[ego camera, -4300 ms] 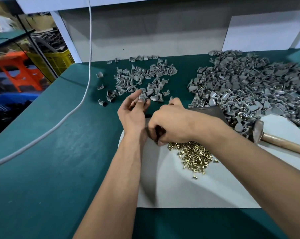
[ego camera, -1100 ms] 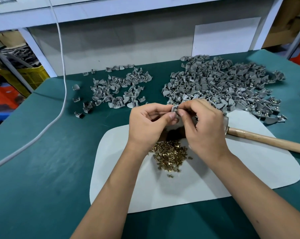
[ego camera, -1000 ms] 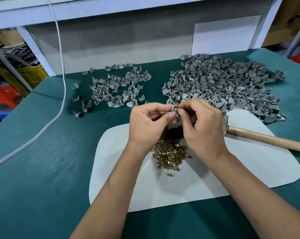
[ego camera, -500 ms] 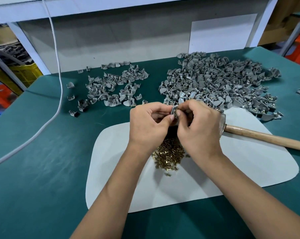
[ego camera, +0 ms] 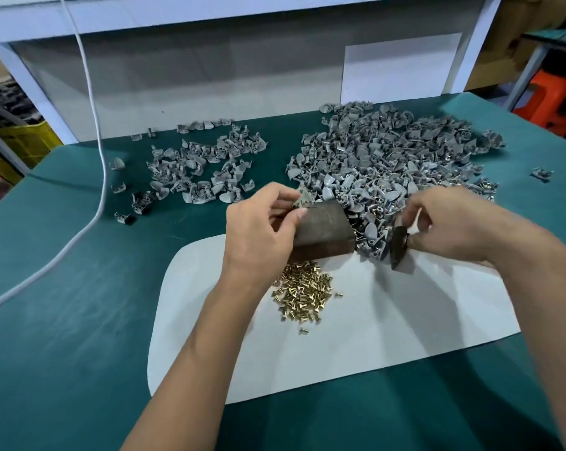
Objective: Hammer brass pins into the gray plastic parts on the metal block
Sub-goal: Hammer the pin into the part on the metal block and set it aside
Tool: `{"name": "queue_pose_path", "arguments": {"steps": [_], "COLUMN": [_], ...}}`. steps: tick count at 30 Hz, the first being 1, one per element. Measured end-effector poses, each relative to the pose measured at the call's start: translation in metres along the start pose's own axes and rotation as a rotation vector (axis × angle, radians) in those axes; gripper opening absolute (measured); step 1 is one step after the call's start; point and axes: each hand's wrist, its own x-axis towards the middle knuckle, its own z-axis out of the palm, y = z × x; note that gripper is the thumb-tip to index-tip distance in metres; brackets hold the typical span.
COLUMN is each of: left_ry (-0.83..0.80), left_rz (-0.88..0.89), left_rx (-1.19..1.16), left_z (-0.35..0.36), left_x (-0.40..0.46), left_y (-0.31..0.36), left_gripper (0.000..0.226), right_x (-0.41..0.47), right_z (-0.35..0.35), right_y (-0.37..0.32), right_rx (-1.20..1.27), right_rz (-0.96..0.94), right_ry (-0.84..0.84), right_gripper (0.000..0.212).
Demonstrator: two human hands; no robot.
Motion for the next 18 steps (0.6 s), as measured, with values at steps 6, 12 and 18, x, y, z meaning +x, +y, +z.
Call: {"name": "queue_pose_path", "arguments": {"steps": [6, 12, 18], "left_ry": [-0.124, -0.151, -0.122], "left_rz": [-0.041, -0.174, -0.243], "left_rx": [0.125, -0.043, -0.148], "left_z": [-0.002, -0.004, -0.004], "left_x": [0.004, 0.004, 0.002], "left_y": [-0.012, -0.018, -0.015], "left_gripper": [0.010, 0.012, 0.012], "right_x": [0.000, -0.007, -0.006], "right_z": [0.010, -0.008, -0.012], "right_y": [0.010, 0.008, -0.044], "right_rx": [-0.025, 0.267, 0.461], "right_rz": [0.018, -0.130, -0.338], "right_ry": [-0.063, 0.131, 0.171], "right_gripper": [0.013, 0.016, 0.007]}}
